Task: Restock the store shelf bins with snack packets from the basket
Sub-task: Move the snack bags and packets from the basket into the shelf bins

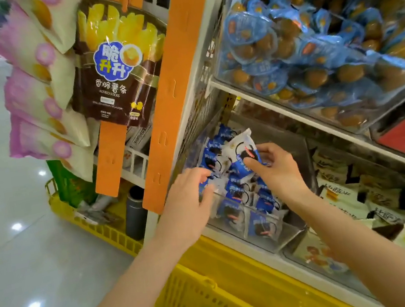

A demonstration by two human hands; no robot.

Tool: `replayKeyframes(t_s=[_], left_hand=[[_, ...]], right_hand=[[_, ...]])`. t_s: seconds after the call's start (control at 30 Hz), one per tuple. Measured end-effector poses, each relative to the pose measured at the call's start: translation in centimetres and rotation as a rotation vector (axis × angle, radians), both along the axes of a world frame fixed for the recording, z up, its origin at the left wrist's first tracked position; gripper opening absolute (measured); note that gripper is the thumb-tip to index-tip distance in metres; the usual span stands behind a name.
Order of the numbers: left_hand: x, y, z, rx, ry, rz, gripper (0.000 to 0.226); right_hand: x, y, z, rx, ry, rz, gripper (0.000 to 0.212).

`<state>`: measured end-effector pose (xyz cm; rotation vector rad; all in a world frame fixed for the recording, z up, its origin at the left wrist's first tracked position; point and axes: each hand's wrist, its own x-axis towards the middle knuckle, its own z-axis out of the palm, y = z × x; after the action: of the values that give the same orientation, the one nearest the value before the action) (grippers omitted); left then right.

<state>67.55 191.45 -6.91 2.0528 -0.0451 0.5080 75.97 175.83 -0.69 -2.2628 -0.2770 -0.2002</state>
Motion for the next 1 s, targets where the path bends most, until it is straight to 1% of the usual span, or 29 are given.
replayKeyframes(t_s=[0.1, 0.13, 0.2, 0.27, 0.33, 0.4, 0.47, 0.53, 0.7, 0.83, 0.9, 1.0], left_hand=[[1.3, 0.5, -1.2, 0.408, -0.006, -0.029, 0.028], [1.6, 0.7, -1.6, 0.504, -0.023, -0.034, 0.029], [2.0, 1.0, -2.0, 0.585, -0.047, -0.039, 0.030], [2.4, 1.3, -2.1, 0.604, -0.054, -0.045, 0.032], [2.7, 1.5, -2.2, 0.620, -0.072, -0.052, 0.033], [2.8, 1.6, -2.4, 0.631, -0.094, -0.057, 0.033], [2.8, 1.6, -2.5, 0.640, -0.104, -0.064, 0.036], [2.8, 1.7, -2.5, 0.637, -0.103, -0.068, 0.039], [2.7, 1.7, -2.2, 0.627, -0.075, -0.066, 0.033], [1.9, 1.8, -0.3, 0.493, -0.003, -0.081, 0.024], [0.7, 1.6, 0.1, 0.446, -0.014, -0.059, 0.024], [-2.4, 0.7, -0.5, 0.413, -0.084, -0.003, 0.021]], right_hand=[[2.3, 1.1, -1.1, -0.132, -0.009, 0.046, 0.036], [2.9, 1.6, -1.6, -0.162, -0.001, 0.070, 0.036], [4.1, 2.6, -2.6, -0.199, 0.025, 0.103, 0.036], [5.0, 3.7, -3.4, -0.219, 0.046, 0.120, 0.036], [5.9, 4.6, -4.0, -0.286, 0.045, 0.154, 0.038], [6.5, 5.0, -4.2, -0.457, 0.007, 0.192, 0.039], [6.9, 5.0, -4.1, -0.639, -0.056, 0.186, 0.041], [7.1, 4.8, -3.9, -0.692, -0.104, 0.158, 0.043], [5.8, 4.3, -3.8, -0.611, -0.089, 0.163, 0.042], [2.5, 2.8, -3.2, -0.421, -0.115, 0.149, 0.039], [-0.4, 1.3, -3.3, -0.343, -0.109, 0.156, 0.040], [-5.6, -1.4, -4.5, -0.397, -0.179, 0.221, 0.049]])
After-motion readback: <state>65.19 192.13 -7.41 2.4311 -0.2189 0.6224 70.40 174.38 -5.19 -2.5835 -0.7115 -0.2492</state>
